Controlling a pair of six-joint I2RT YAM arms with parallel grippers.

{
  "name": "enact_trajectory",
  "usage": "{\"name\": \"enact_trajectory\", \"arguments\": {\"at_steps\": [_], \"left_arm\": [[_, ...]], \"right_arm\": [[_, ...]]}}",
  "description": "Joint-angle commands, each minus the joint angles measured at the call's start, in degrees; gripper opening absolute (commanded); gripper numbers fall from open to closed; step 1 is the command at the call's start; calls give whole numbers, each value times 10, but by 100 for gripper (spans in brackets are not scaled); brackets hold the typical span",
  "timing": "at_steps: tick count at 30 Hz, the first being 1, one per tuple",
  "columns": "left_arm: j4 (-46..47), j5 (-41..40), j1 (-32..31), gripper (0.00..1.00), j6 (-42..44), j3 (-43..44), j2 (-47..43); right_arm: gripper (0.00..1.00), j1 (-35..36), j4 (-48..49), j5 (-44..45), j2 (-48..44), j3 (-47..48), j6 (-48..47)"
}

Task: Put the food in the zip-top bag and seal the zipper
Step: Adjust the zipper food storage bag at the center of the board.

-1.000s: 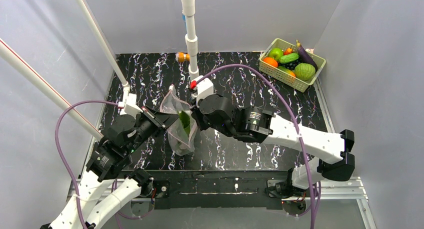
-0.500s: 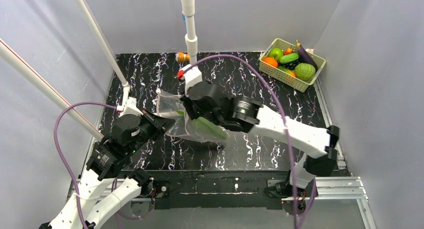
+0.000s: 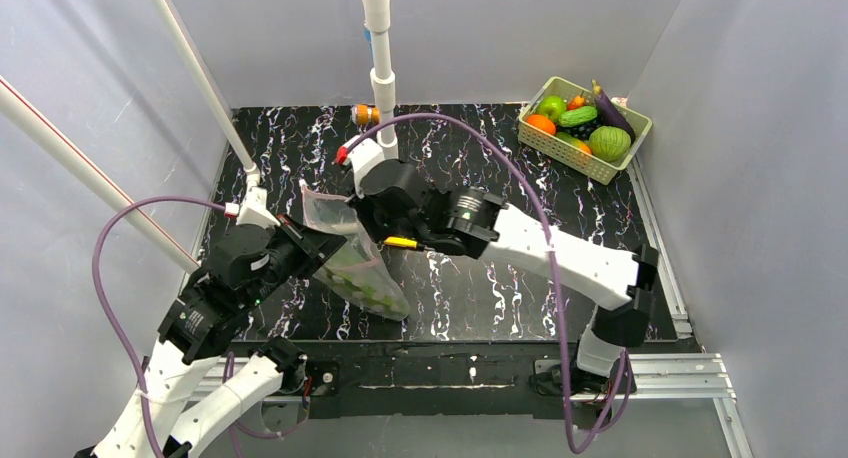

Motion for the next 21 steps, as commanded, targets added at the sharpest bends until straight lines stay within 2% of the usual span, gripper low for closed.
{"name": "enact_trajectory", "arguments": {"at_steps": [1,4,6,12,15,21], "left_arm": [[20,4,1,0,8,21,-5],[8,-22,1,0,8,-1,-12],[-5,-39,1,0,9,-15,-18],[-6,-51,1,0,3,-24,-26],[-7,-56,1,0,13,-6,-19],[-7,-61,1,0,31,17,5]], "right_arm": [[1,6,38,-25,-75,-8,-5],[1,5,74,-22,-87,-44,-6],[8,4,74,-16,-77,-49,-7],[14,2,9,-25,-43,-16,-22],[24,2,-7,-26,-52,-10,-29],[52,2,-20,-101,-114,-7,-33]]}}
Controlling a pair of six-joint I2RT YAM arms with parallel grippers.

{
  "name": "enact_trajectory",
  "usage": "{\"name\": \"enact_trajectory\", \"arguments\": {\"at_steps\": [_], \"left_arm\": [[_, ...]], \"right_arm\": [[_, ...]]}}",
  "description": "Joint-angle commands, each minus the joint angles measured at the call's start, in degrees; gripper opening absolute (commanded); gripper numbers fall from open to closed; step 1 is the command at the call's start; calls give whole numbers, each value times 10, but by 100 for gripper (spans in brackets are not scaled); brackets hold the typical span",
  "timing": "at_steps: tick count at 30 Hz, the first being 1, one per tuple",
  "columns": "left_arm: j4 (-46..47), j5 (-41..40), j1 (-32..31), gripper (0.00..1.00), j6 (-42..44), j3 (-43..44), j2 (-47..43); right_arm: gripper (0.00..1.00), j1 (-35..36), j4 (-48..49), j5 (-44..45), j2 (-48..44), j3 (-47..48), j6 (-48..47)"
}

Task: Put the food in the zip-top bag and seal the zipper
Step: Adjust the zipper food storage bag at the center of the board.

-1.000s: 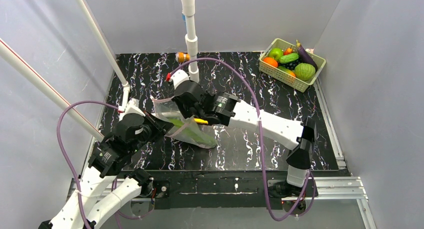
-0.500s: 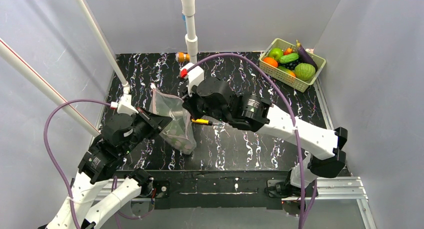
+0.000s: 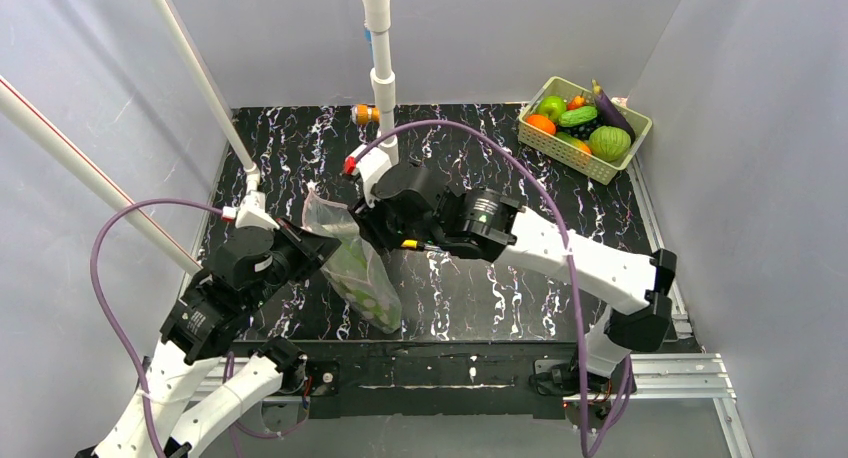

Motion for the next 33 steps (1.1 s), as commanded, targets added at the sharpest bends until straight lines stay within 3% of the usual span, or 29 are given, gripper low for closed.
{"name": "enact_trajectory", "arguments": {"at_steps": [1,9,13,19,25,28,31,33], "left_arm": [[7,-29,1,0,21,28,19],[-15,-53,1,0,14,43,50],[-9,-46,1,0,10,40,49],[-5,-36,1,0,14,36,49],[11,-12,1,0,9,23,58],[16,0,1,0,8,22,63],[16,7,1,0,9,22,66],[16,9,1,0,13,23,68]], "right_arm": [[54,-2,-1,-68,-84,25,-18],[67,-39,5,1,-167,-18,-36],[64,-166,42,-56,-226,-113,-4],[69,-343,144,-59,-301,-271,31],[75,-503,194,-82,-245,-299,72],[83,-572,200,-79,-183,-272,105],[97,-620,225,-60,-125,-244,129],[98,-649,221,-55,-73,-215,143]]}}
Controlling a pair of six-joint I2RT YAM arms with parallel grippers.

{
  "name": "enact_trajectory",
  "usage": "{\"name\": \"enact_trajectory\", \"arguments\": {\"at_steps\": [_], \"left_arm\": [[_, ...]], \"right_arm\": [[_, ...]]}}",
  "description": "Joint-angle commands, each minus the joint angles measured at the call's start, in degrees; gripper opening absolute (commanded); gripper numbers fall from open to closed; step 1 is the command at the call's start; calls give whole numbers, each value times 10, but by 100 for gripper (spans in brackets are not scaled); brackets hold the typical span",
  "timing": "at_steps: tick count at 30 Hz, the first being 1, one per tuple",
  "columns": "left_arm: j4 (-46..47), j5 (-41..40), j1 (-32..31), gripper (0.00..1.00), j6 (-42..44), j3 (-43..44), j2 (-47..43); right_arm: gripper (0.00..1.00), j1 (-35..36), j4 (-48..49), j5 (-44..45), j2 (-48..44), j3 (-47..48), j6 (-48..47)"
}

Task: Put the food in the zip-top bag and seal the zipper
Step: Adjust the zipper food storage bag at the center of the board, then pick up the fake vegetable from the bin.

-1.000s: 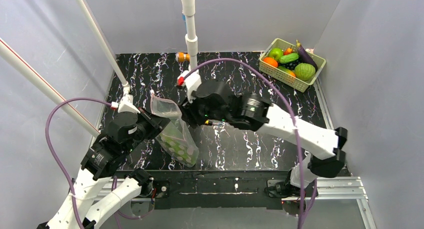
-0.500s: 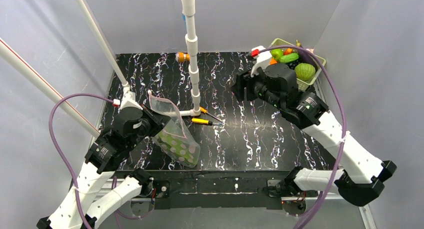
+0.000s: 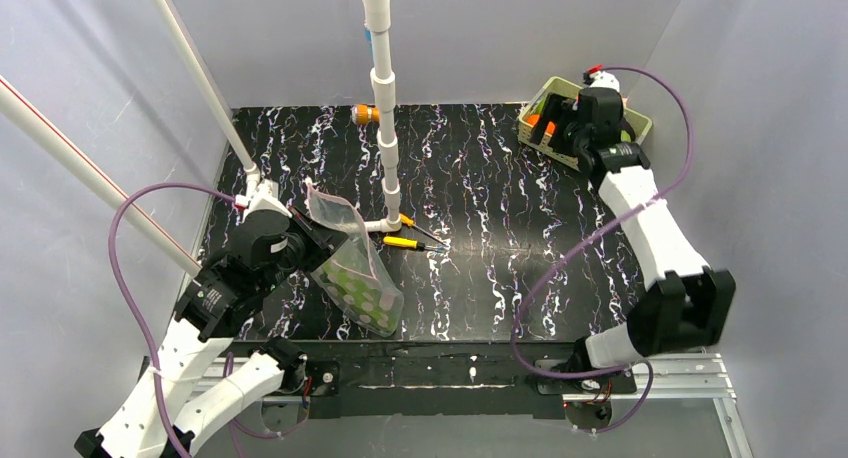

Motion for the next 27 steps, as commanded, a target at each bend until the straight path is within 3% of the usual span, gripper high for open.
{"name": "enact_trajectory", "arguments": {"at_steps": [1,4,8,11,14,23,27], "left_arm": [[10,10,1,0,8,3,4],[2,3,1,0,21,9,6],[-4,-1,1,0,38,17,13],[-8,1,1,0,49,18,23],[-8,7,1,0,50,16,34],[10,38,1,0,48,9,54],[11,46,1,0,42,7,49]], "right_arm": [[98,-62,32,18,96,86,62],[98,-94,-5,15,180,157,122],[98,-102,20,10,274,223,130],[98,-108,14,56,334,285,137],[98,-131,3,77,381,330,205],[98,-179,92,37,465,331,338],[98,-191,109,-22,535,390,349]]}}
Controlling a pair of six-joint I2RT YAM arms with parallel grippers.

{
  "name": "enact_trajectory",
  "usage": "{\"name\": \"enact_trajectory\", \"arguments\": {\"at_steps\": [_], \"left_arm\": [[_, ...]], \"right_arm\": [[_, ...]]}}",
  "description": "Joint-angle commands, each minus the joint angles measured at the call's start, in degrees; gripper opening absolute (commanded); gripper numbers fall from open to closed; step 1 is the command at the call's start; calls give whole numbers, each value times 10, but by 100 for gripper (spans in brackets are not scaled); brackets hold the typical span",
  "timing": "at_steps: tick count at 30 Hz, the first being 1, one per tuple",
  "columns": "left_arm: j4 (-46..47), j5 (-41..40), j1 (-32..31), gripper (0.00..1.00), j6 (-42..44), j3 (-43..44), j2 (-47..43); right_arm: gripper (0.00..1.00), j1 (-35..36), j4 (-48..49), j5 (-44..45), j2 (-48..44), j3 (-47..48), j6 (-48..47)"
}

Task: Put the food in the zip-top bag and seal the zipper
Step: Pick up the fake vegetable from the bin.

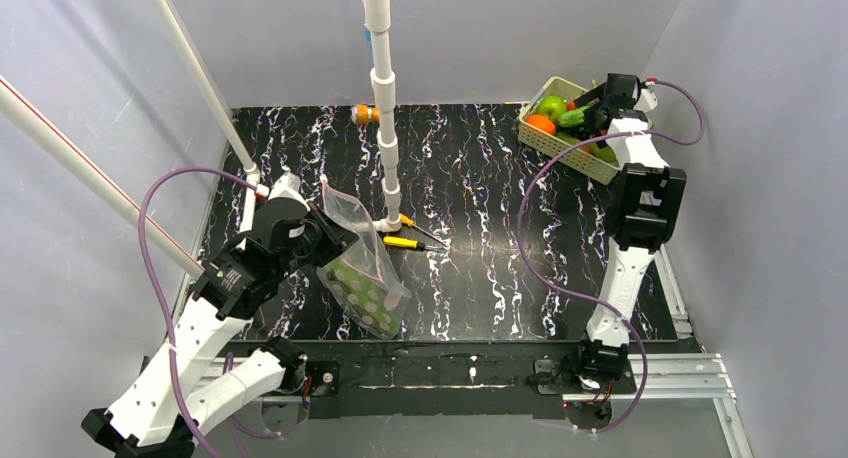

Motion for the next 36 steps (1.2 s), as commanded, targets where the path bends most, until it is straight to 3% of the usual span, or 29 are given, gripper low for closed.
{"name": "enact_trajectory", "arguments": {"at_steps": [1,6,11,21,26,30,36], "left_arm": [[-1,15,1,0,2,5,-8],[-5,11,1,0,-3,0,-27],[-10,3,1,0,-12,-5,-39],[-1,-19,1,0,-20,-18,-19],[10,-35,1,0,-13,-19,-12],[-24,-51,1,0,-10,-2,-4],[-9,-54,1,0,-14,-12,-32]], "right_arm": [[98,-10,51,-70,77,89,44],[98,-18,35,-133,148,164,79],[85,-15,27,-146,153,155,108],[35,-12,-7,-125,110,119,61],[3,-10,-24,-95,67,84,29],[1,-2,-29,-123,12,38,65],[1,44,82,-108,-141,-159,114]]}}
